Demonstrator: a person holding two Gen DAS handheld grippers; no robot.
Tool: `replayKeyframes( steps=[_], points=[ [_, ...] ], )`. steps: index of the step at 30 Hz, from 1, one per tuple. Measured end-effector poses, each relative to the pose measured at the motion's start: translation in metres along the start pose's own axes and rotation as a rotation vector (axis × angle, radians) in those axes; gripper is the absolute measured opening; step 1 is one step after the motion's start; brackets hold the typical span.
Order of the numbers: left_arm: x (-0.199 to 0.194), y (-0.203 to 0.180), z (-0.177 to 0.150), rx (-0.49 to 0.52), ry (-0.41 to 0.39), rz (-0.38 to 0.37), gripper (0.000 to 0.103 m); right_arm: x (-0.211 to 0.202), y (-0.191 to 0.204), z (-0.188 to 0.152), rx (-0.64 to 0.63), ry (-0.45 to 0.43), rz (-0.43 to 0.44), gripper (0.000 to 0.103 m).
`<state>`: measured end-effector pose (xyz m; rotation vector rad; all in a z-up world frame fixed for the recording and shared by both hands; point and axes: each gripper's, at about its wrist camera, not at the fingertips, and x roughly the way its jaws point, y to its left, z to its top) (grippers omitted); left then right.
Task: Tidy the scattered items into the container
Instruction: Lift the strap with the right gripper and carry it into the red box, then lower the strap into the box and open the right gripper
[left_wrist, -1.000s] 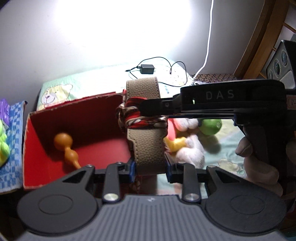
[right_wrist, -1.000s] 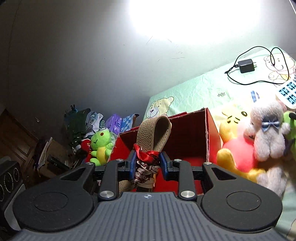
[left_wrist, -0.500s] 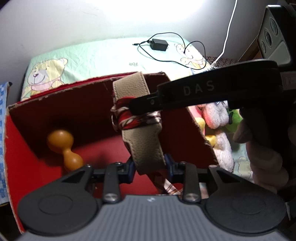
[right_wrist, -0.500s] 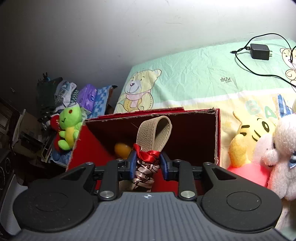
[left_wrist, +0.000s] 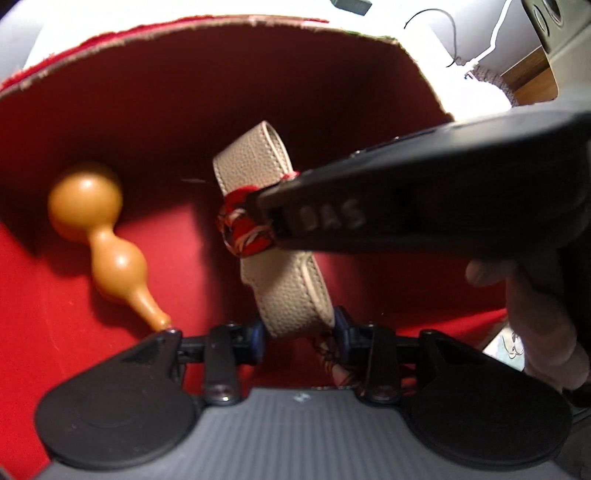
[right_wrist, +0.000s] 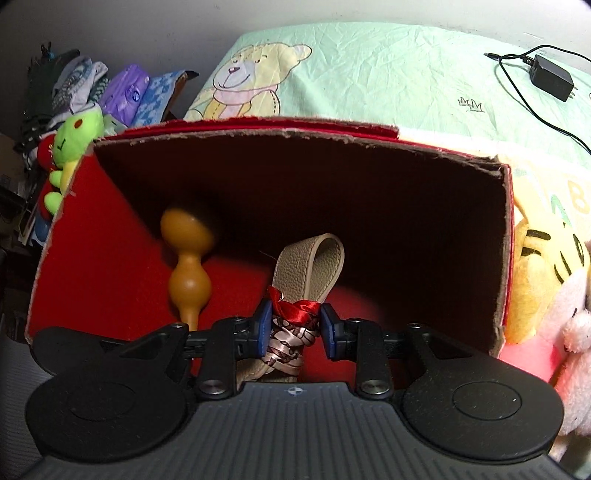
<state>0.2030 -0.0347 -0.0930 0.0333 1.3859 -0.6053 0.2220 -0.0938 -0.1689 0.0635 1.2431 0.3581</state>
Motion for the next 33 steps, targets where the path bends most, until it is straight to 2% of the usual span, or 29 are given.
replayKeyframes(
  steps=[4,11,15,22,25,28,33],
  points=[
    [0.003,0.000,0.002,-0.036,0.022,-0.021,0.042,0.003,0.000,-0.001,-0.014,0.018,-0.018,0.030],
    [0.002,0.000,-0.004,-0.047,0.010,-0.048,0.042,-0.004,0.001,-0.003,-0.022,0.009,-0.063,0.031],
    [0.002,-0.004,-0.007,-0.045,0.006,-0.057,0.042,-0.025,-0.005,0.001,0.026,-0.073,-0.055,0.032],
    [0.003,-0.007,-0.005,-0.094,0.030,-0.046,0.047,-0.079,-0.028,-0.004,0.129,-0.231,0.043,0.031],
    [-0.002,-0.005,0.001,-0.124,0.008,-0.020,0.047,-0.096,-0.035,-0.011,0.148,-0.274,0.062,0.031],
    [0.000,-0.001,0.011,-0.164,0.010,0.008,0.047,-0.101,-0.039,-0.018,0.170,-0.312,0.082,0.029],
    [0.019,-0.001,0.024,-0.206,0.062,0.040,0.047,-0.103,-0.043,-0.025,0.194,-0.354,0.106,0.026]
  ],
)
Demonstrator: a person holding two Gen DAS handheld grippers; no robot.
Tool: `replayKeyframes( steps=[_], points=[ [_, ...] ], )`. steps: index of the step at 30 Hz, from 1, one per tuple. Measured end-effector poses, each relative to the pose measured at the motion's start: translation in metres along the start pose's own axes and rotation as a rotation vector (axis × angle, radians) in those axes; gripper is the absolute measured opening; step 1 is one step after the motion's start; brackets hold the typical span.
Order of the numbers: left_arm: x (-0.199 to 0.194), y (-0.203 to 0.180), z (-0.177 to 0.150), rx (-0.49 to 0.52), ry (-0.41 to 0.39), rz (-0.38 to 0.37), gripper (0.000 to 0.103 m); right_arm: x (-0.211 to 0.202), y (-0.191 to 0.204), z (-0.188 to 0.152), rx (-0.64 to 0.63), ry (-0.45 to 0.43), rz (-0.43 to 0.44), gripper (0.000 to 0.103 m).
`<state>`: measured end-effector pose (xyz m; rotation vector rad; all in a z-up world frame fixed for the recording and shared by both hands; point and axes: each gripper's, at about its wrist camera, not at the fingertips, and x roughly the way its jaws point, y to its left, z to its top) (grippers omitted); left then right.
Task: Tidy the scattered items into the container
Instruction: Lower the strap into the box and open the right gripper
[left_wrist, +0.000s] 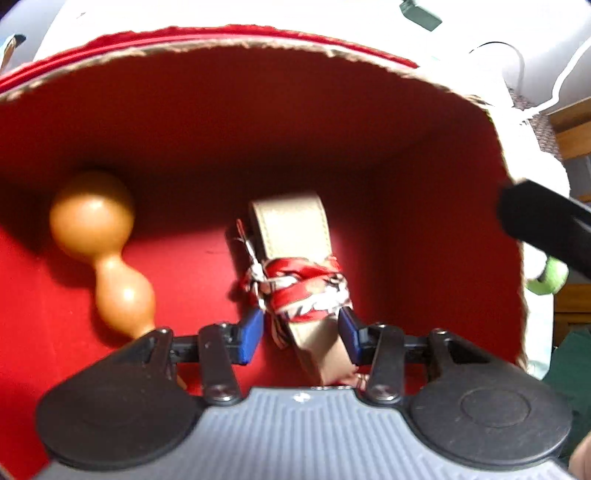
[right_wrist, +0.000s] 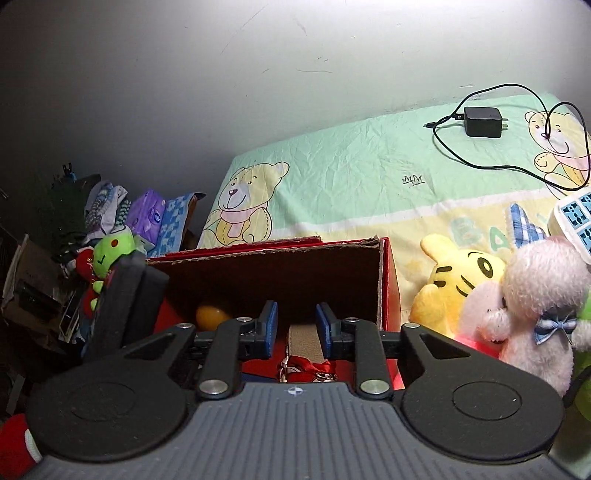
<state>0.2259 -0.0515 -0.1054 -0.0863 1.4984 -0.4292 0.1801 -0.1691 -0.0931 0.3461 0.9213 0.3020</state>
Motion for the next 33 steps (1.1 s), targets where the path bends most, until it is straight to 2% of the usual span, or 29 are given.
replayKeyframes(
  steps=[5,9,16,20,22,24,27,33],
  points=[
    [0.012,-0.021,0.004,0.043,0.018,0.016,0.052,-0.008,-0.008,-0.006,0.022,-0.022,0.013,0.026],
    [0.019,-0.037,0.004,0.075,0.028,0.034,0.052,-0.015,-0.019,-0.005,0.055,-0.047,0.026,0.026],
    [0.017,-0.063,-0.003,0.136,-0.011,0.010,0.050,-0.018,-0.027,-0.008,0.071,-0.056,0.023,0.026],
    [0.014,-0.061,-0.008,0.131,-0.022,-0.039,0.050,-0.020,-0.030,-0.008,0.080,-0.063,0.029,0.026],
    [0.013,-0.062,0.005,0.128,-0.011,-0.034,0.057,-0.020,-0.031,-0.008,0.082,-0.061,0.028,0.026],
    [0.010,-0.064,0.022,0.091,0.012,-0.022,0.058,-0.020,-0.031,-0.008,0.080,-0.058,0.029,0.026],
    [0.003,-0.064,0.018,0.084,-0.012,-0.052,0.057,-0.023,-0.030,-0.009,0.070,-0.063,0.032,0.026],
    [-0.018,-0.074,-0.001,0.142,-0.066,0.028,0.057,-0.024,-0.029,-0.012,0.060,-0.056,0.028,0.026]
  ],
)
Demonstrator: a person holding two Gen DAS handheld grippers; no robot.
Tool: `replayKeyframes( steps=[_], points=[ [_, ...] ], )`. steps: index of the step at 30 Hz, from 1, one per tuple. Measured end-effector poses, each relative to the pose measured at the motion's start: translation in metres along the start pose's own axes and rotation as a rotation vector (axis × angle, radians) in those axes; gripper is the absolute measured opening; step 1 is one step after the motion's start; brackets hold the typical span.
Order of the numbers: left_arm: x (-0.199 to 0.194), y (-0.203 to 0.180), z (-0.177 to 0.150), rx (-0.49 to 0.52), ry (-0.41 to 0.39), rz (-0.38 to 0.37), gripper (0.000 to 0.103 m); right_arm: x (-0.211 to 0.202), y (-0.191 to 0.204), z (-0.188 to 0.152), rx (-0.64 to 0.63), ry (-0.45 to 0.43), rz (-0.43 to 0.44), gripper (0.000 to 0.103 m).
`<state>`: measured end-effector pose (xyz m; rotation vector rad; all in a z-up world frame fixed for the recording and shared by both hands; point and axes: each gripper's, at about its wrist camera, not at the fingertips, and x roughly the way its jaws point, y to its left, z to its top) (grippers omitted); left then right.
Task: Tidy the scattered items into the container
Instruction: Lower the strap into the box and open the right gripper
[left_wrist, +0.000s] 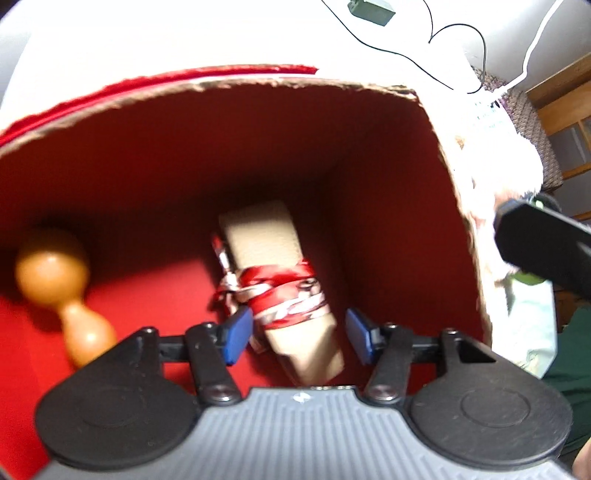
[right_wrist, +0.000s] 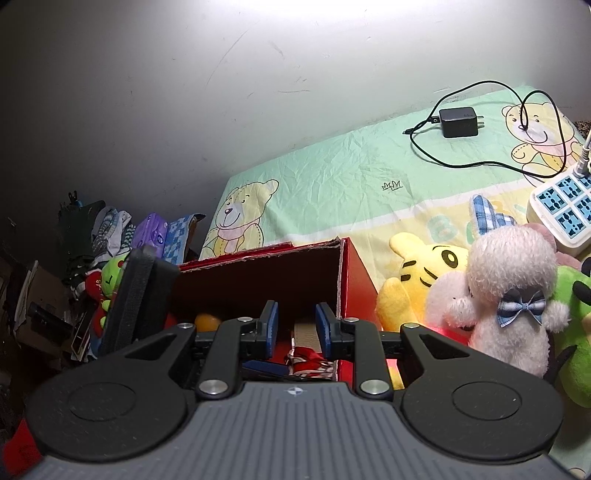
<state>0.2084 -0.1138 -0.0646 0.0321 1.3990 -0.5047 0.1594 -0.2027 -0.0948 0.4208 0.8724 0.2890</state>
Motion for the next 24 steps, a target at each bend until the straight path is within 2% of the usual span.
replayKeyframes(
  steps=[5,9,11,12,21,24],
  points=[
    [-0.022,0.021,-0.017,0.006,-0.055,0.100,0.058,0.004,0.002,-0.005,-0.010,0.016,-0.010,0.026],
    [-0.025,0.017,-0.030,-0.001,-0.128,0.192,0.060,0.007,0.009,-0.011,-0.034,0.028,-0.018,0.026],
    [-0.054,0.054,-0.034,-0.003,-0.173,0.237,0.065,0.007,0.015,-0.015,-0.053,0.033,-0.015,0.026],
    [-0.060,0.058,-0.038,-0.011,-0.190,0.255,0.067,0.007,0.018,-0.017,-0.062,0.034,-0.015,0.026],
    [-0.077,0.063,-0.063,-0.090,-0.270,0.334,0.065,-0.006,0.037,-0.035,-0.093,0.039,0.032,0.027],
    [-0.083,0.062,-0.073,-0.108,-0.298,0.329,0.064,-0.014,0.041,-0.041,-0.109,0.035,0.051,0.027]
  ],
)
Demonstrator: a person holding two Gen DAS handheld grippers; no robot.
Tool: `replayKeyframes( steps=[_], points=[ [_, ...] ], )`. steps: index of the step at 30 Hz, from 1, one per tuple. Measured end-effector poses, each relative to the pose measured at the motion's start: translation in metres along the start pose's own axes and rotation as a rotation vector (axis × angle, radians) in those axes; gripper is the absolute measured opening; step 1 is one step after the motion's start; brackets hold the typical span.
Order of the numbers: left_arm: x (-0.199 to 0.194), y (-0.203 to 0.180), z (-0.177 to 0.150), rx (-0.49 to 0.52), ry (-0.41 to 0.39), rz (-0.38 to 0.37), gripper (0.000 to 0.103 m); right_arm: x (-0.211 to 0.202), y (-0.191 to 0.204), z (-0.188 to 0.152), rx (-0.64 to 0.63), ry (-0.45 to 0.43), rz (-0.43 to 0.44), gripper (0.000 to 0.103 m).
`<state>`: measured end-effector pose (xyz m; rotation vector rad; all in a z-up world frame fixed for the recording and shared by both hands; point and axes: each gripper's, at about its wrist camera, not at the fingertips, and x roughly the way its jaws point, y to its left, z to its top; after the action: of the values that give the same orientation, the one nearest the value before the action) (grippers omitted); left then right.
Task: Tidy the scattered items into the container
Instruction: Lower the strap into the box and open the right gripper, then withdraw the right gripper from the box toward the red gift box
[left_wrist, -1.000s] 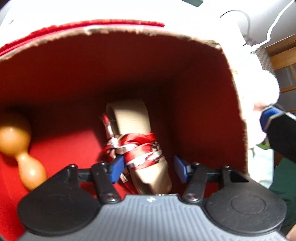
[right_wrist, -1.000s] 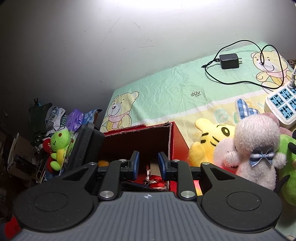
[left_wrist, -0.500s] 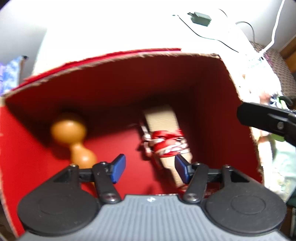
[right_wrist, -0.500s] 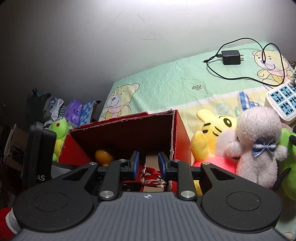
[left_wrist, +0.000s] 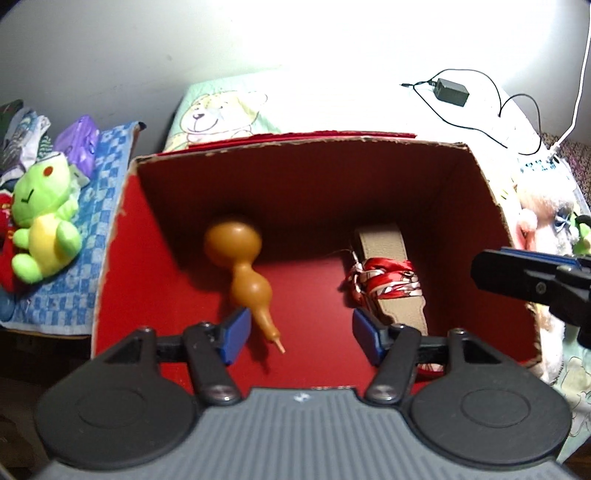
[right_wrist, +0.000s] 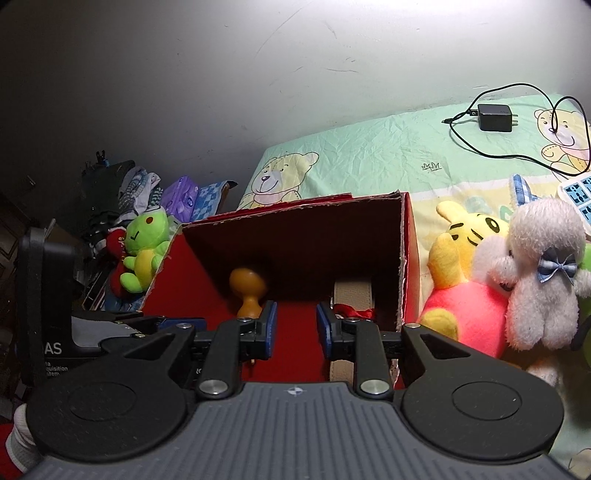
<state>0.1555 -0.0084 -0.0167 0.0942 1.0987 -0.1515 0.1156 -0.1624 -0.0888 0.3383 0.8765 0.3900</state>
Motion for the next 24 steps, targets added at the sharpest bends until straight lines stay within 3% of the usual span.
replayKeyframes(
  steps=[7,19,24],
  points=[
    [-0.022,-0.001,-0.021,-0.049,-0.035,0.018,0.067,-0.013,0.003,-0.016,-0.023,0.003,0.020,0.027],
    [-0.058,-0.027,-0.052,-0.069,-0.110,0.121,0.077,-0.034,-0.003,-0.042,-0.040,0.001,0.052,0.028],
    [-0.074,-0.033,-0.066,-0.075,-0.135,0.153,0.087,-0.045,-0.006,-0.052,-0.031,-0.015,0.068,0.028]
  ],
)
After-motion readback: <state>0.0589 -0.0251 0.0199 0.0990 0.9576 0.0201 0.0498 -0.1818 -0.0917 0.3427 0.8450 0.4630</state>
